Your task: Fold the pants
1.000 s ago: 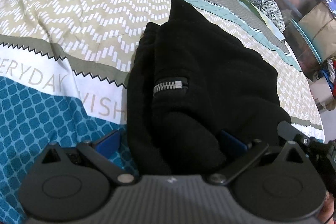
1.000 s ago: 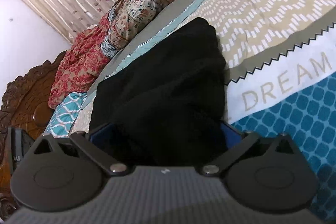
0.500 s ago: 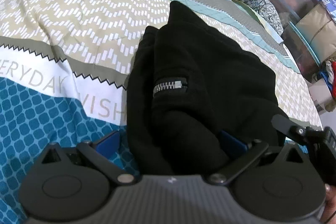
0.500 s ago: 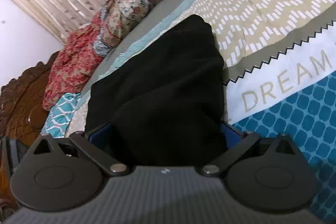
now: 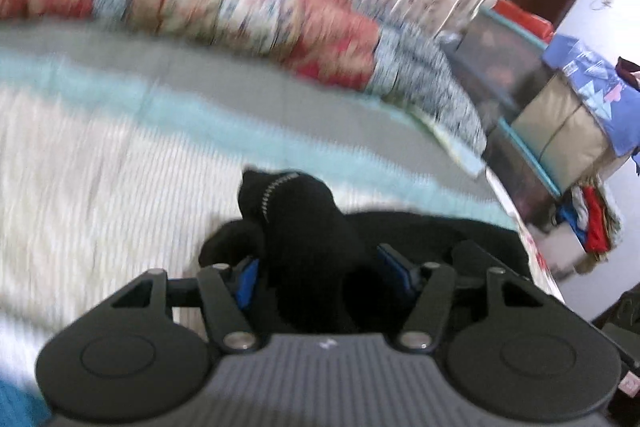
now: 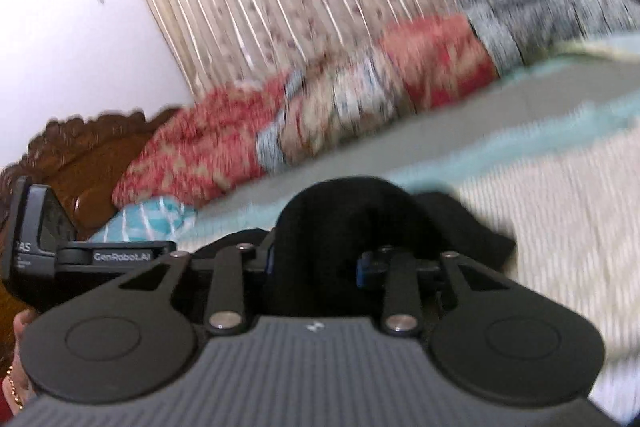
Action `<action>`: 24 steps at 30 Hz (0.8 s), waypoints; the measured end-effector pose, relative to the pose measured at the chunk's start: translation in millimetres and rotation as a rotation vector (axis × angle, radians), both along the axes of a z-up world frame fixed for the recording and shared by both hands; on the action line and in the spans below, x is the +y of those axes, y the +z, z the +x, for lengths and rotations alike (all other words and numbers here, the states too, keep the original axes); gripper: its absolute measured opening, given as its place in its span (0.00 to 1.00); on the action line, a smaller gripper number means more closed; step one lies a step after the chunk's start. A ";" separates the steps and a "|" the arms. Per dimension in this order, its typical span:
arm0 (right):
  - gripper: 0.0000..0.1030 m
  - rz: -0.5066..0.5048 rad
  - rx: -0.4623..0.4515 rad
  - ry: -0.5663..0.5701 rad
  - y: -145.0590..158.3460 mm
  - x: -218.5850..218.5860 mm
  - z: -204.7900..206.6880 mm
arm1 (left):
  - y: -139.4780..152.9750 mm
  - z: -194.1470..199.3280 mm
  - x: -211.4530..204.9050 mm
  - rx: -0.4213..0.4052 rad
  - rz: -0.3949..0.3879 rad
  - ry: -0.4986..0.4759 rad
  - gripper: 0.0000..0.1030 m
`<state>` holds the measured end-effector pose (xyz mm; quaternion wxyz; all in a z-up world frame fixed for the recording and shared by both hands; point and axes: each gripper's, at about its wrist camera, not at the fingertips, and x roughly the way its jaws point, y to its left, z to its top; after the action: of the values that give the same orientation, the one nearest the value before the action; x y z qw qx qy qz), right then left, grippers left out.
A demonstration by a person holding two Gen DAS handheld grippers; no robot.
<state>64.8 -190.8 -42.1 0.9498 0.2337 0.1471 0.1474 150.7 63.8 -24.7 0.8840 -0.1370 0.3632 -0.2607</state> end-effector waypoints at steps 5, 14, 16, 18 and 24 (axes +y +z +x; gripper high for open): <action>0.32 -0.064 -0.143 -0.024 22.7 -31.1 75.9 | 45.1 73.2 -35.1 -0.121 0.009 0.014 0.57; 0.34 -0.074 -0.252 -0.048 5.4 -66.9 161.6 | 27.4 153.4 -66.6 -0.278 0.046 0.072 0.65; 0.35 -0.047 -0.079 -0.052 -41.8 -71.5 177.4 | -21.5 169.4 -74.0 -0.177 0.136 0.083 0.66; 0.35 -0.016 0.152 -0.062 -88.1 -75.2 195.3 | -69.2 183.3 -78.4 -0.026 0.210 0.092 0.65; 0.57 0.192 0.319 -0.150 -129.9 -97.1 188.0 | -94.1 177.2 -82.4 0.011 0.282 0.181 0.82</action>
<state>252.7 -287.9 -172.0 0.8962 0.3538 0.2630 0.0508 327.9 -18.6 -118.8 0.9123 -0.0449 0.3871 -0.1258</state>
